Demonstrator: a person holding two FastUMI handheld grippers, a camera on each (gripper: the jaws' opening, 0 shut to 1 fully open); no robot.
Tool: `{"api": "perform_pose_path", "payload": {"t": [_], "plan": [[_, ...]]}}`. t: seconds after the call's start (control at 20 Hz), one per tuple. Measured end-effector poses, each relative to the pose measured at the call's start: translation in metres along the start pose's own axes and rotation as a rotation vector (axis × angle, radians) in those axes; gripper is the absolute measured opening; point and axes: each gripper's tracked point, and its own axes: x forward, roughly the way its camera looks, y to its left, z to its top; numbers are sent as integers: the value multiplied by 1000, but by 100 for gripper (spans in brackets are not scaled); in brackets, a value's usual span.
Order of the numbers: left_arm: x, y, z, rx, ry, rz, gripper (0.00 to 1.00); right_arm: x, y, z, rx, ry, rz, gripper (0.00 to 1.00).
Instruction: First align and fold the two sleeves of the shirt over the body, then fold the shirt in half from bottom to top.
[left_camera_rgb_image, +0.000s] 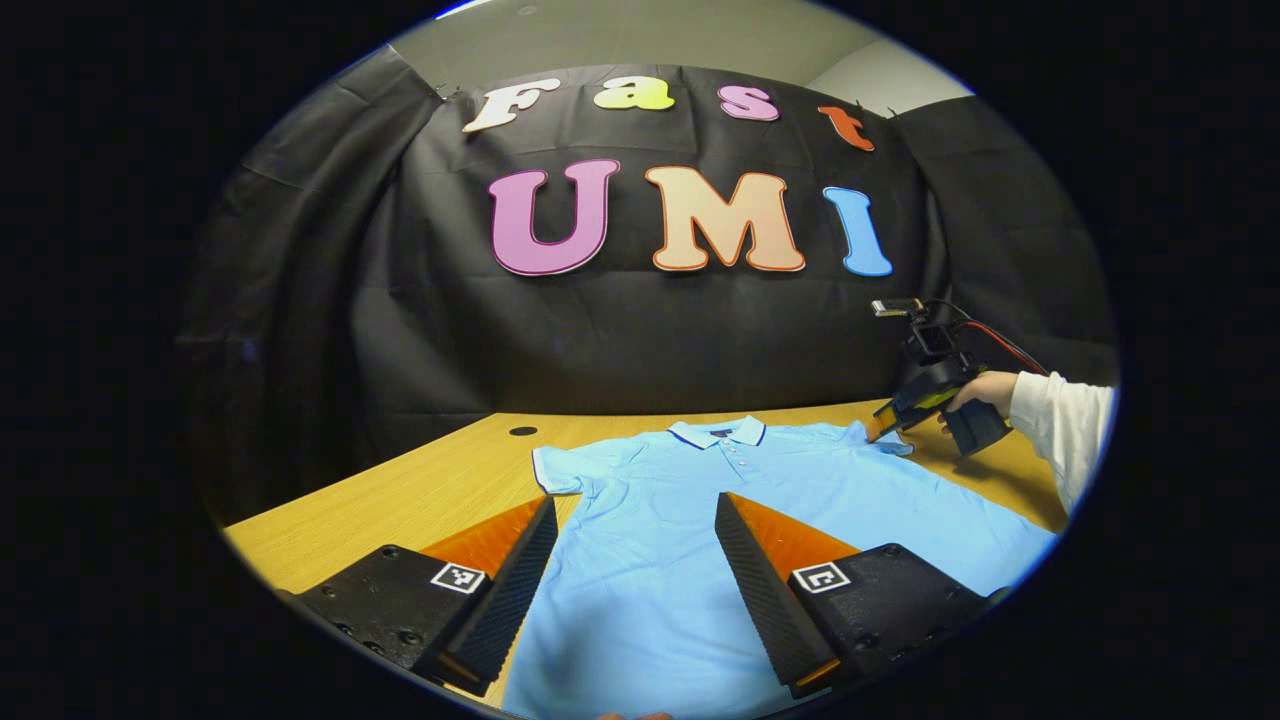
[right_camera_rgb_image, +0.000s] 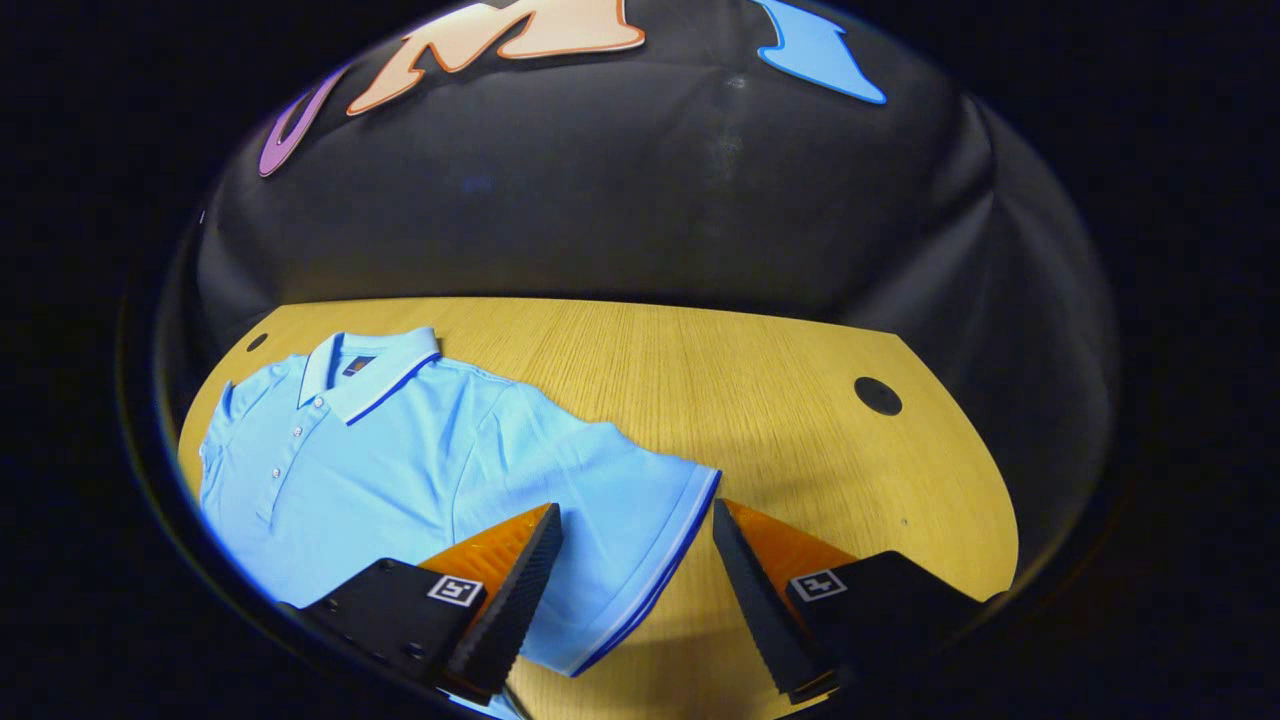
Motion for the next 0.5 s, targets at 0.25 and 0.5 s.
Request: {"api": "perform_pose_path", "payload": {"t": [0.25,0.5], "plan": [[0,0,0,0,0,0,95,1,9,-3,22,10,40,83],[0,0,0,-1,-1,0,95,-1,24,-3,16,5,71,48]]}}
